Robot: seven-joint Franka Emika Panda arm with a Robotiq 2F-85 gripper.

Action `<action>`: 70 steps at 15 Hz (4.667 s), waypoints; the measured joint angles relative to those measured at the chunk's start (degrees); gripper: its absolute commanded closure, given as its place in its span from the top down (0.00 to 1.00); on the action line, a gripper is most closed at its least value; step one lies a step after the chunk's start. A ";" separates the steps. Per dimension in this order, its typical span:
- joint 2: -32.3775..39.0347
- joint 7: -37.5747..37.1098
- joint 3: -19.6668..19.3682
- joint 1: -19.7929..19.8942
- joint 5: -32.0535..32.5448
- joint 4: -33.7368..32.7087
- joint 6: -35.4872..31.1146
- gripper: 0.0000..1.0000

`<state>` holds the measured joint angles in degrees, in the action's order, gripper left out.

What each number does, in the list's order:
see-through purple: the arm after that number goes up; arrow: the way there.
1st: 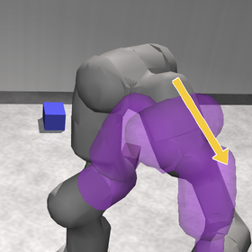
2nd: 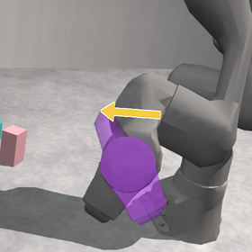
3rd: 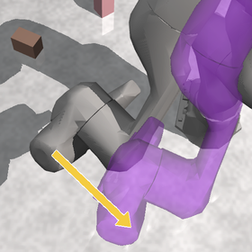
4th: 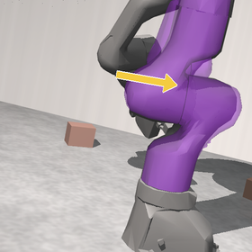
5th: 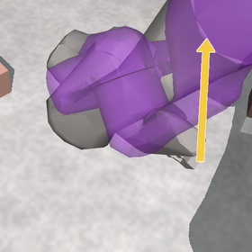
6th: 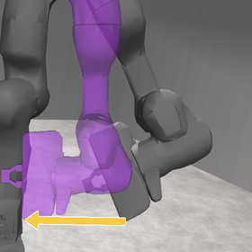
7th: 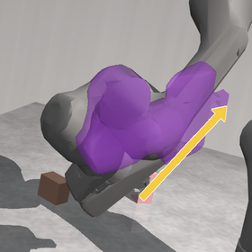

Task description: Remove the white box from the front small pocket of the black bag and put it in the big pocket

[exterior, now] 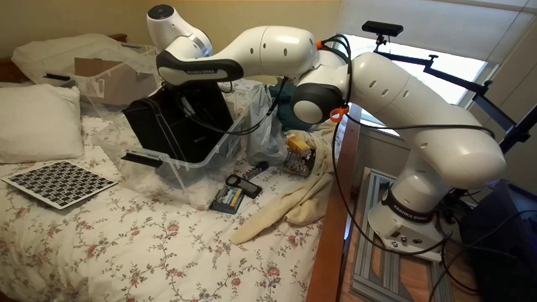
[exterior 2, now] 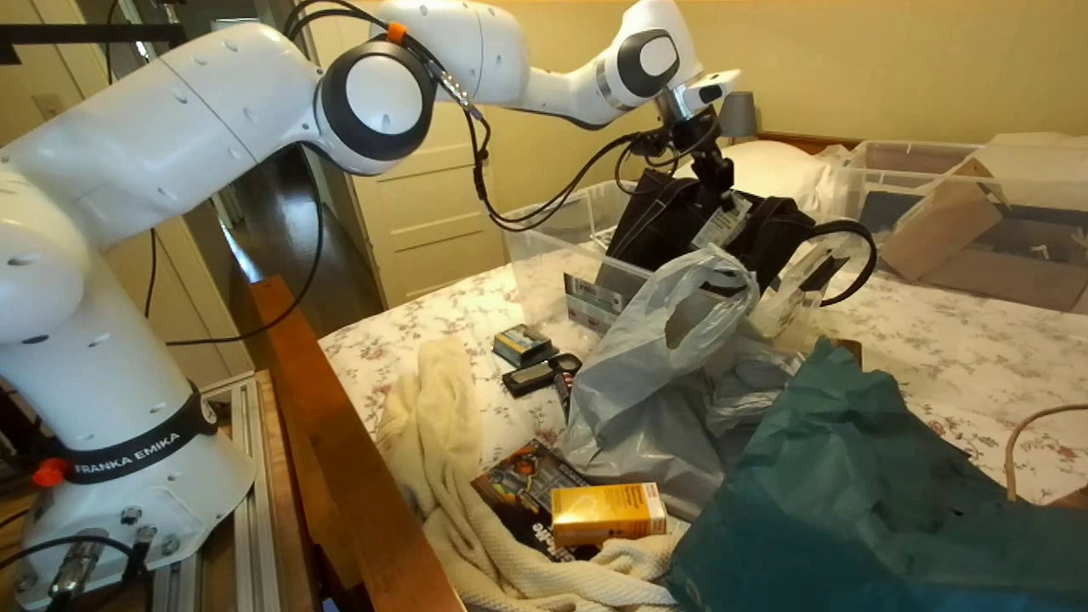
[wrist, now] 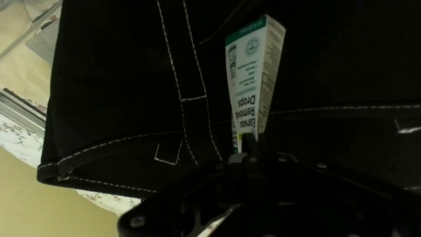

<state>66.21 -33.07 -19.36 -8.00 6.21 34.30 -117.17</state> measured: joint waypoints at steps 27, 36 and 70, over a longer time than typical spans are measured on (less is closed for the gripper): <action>-13.03 -30.04 -4.26 -1.90 4.67 24.06 -24.57 0.01; -14.43 -32.97 -4.15 1.32 4.65 25.46 -27.96 0.01; -26.45 -23.36 -6.23 0.92 -0.22 40.72 -33.39 0.01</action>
<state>39.77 -56.43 -25.59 -7.08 5.99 75.02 -150.56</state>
